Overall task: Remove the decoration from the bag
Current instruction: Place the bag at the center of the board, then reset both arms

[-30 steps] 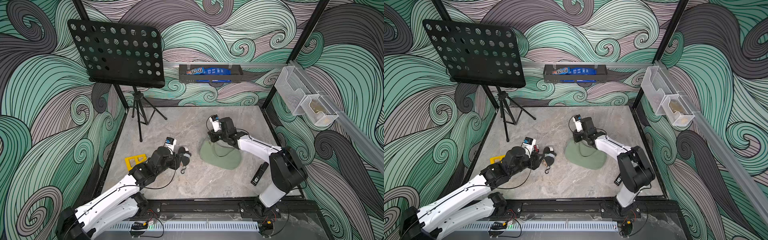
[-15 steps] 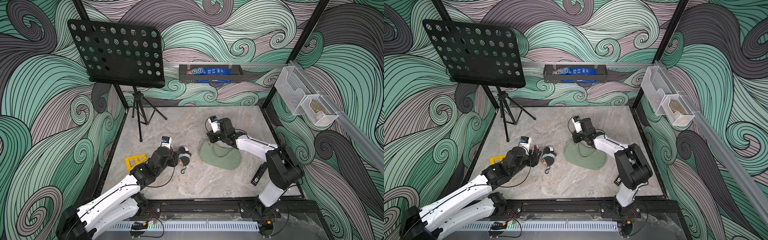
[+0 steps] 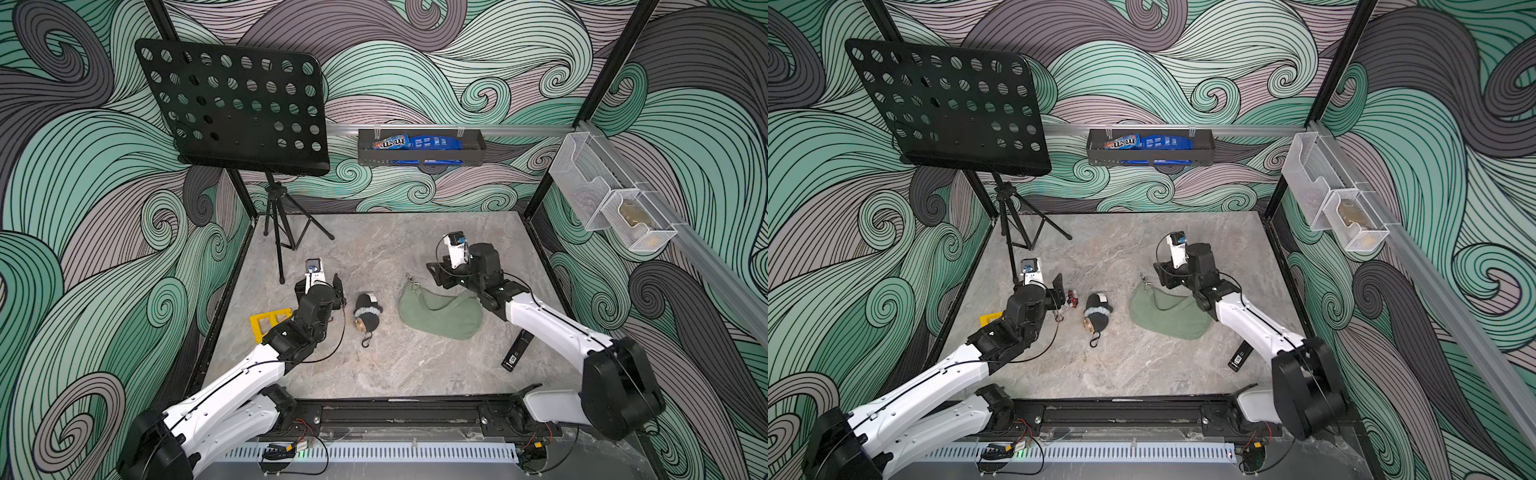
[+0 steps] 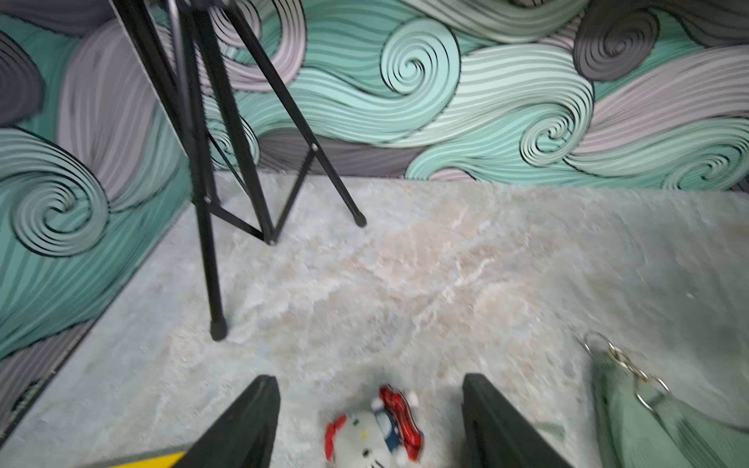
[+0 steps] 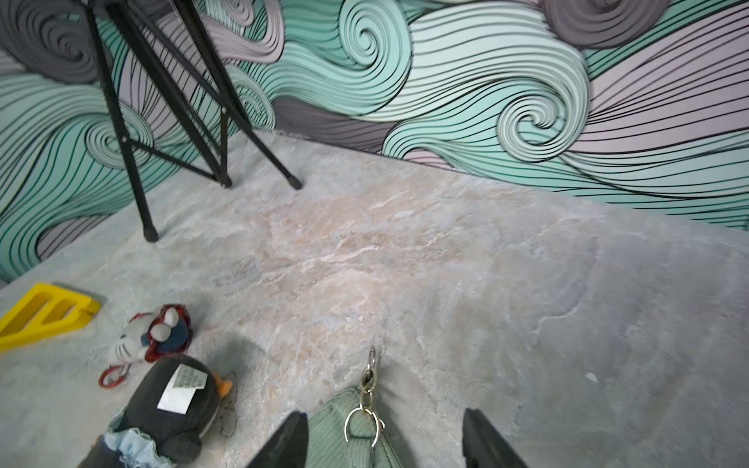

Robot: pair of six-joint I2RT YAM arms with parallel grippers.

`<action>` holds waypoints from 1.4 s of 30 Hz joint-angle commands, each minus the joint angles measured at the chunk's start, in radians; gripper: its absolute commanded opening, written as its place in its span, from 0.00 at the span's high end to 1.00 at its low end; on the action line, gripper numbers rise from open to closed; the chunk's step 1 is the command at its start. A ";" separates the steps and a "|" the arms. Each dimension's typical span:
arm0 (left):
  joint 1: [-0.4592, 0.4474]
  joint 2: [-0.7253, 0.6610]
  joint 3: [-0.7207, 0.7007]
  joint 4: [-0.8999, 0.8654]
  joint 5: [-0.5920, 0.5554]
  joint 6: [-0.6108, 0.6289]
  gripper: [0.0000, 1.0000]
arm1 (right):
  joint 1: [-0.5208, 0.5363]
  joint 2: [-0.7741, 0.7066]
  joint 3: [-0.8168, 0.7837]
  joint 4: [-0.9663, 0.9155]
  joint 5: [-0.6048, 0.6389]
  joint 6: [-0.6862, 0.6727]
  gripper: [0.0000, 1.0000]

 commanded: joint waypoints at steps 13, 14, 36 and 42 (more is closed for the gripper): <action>0.293 0.348 -0.179 0.635 0.024 0.447 0.01 | -0.166 -0.139 -0.638 1.051 0.339 -0.109 0.01; 0.315 0.361 -0.201 0.680 0.055 0.455 0.01 | -0.173 -0.091 -0.654 1.103 0.338 -0.124 0.01; 0.465 0.707 -0.273 1.123 0.309 0.342 0.01 | -0.311 0.275 -0.692 1.489 0.198 -0.019 0.01; 0.490 0.694 -0.177 0.919 0.320 0.309 0.01 | -0.296 0.274 -0.649 1.416 0.230 -0.024 0.01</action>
